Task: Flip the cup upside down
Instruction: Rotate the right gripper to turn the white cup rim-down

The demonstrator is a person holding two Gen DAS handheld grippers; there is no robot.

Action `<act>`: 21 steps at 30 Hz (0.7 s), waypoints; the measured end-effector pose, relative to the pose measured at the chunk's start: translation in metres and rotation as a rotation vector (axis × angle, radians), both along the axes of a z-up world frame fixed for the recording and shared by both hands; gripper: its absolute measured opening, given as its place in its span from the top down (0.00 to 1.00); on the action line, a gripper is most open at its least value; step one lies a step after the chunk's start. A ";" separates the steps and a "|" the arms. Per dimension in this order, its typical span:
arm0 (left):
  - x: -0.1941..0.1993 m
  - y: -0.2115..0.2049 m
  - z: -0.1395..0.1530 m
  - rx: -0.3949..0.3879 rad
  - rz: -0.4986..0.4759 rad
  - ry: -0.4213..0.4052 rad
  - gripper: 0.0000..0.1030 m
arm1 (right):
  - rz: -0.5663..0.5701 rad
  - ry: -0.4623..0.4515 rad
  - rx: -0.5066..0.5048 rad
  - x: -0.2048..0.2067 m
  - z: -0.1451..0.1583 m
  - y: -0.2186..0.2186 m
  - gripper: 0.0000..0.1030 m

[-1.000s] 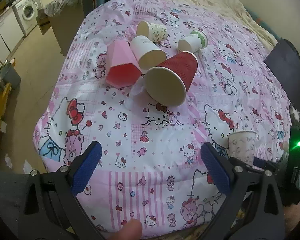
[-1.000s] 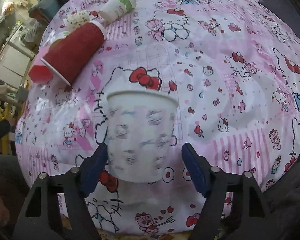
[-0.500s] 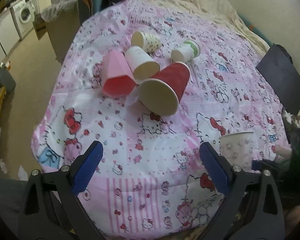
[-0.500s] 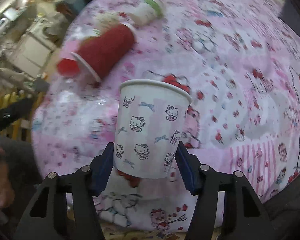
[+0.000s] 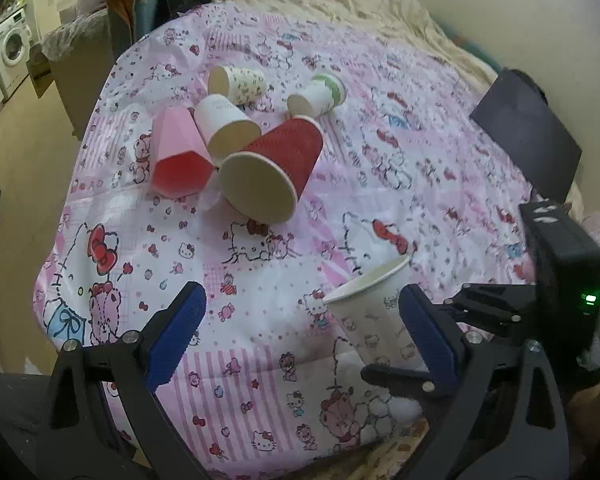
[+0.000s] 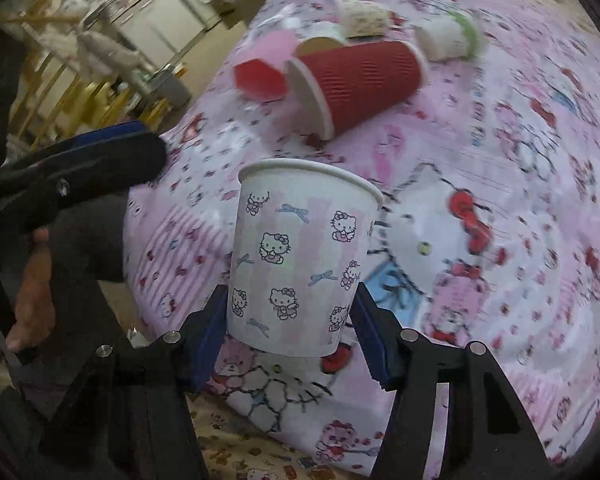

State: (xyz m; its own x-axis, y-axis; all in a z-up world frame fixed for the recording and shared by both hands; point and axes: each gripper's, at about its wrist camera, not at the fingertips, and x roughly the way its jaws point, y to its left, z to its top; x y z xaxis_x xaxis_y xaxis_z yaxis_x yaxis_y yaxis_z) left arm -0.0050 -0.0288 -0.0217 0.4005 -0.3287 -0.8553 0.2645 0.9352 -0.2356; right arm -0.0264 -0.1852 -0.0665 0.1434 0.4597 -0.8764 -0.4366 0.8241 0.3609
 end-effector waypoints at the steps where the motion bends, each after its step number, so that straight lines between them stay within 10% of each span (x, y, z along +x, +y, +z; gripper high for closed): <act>1: 0.001 0.000 -0.003 0.008 0.004 0.012 0.07 | 0.010 -0.006 0.009 -0.001 0.001 0.003 0.40; 21: 0.012 0.012 -0.025 0.015 0.056 0.134 0.07 | -0.047 -0.160 0.053 -0.003 0.044 -0.017 0.42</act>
State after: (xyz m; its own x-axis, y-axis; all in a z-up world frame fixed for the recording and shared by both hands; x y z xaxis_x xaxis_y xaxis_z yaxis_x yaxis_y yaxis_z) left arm 0.0072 -0.0171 -0.0469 0.2999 -0.2963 -0.9068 0.1790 0.9511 -0.2516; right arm -0.0291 -0.2018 -0.0221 0.3018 0.4945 -0.8151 -0.4534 0.8265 0.3336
